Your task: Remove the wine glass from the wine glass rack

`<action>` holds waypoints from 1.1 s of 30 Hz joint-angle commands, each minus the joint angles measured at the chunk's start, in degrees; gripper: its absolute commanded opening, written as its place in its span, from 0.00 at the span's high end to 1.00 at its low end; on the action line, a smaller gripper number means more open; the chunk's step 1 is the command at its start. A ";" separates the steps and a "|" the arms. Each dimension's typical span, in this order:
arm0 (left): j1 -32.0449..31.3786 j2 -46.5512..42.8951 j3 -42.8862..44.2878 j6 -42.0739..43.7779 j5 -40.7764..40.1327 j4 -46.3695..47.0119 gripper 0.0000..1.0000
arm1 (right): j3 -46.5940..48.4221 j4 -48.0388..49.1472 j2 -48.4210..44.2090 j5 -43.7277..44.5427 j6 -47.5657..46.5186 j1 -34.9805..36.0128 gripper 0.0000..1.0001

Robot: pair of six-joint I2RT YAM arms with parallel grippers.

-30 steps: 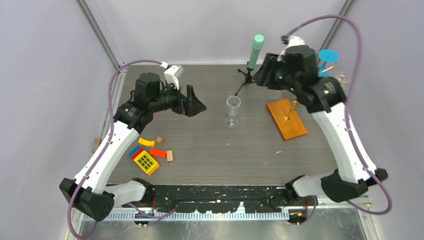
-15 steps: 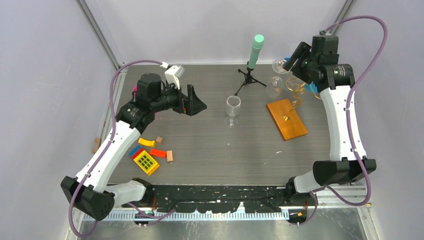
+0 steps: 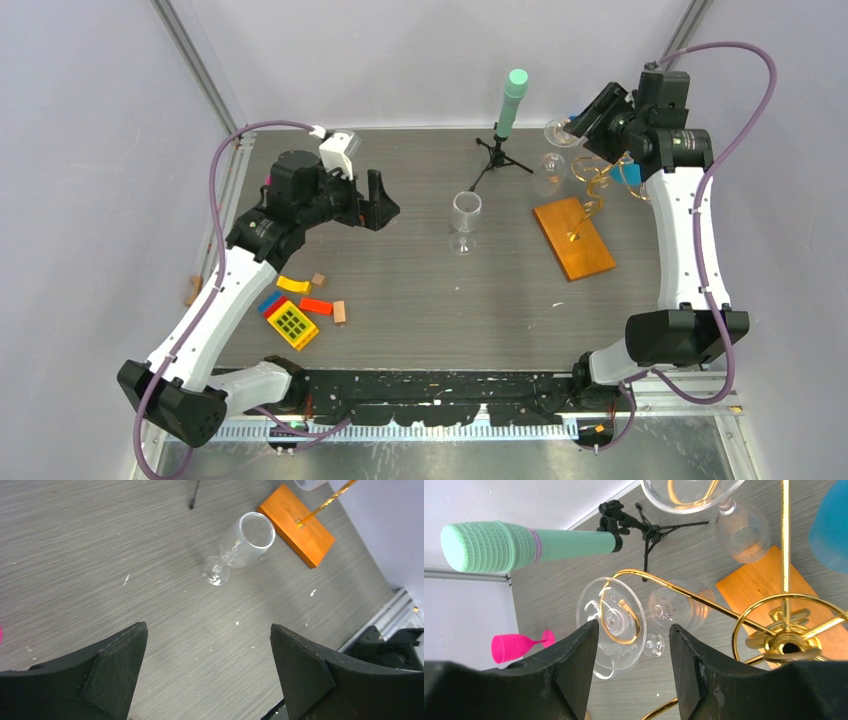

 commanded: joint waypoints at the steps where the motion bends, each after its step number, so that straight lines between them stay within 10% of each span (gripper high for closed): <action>1: 0.08 -2.17 1.01 2.36 -6.14 -0.89 0.04 | -1.33 3.45 -0.51 -3.59 0.23 -0.16 0.42; 33: 0.08 -2.77 -0.73 2.54 -6.75 -0.15 0.04 | -4.62 9.03 -1.35 -0.17 -2.75 -0.16 0.87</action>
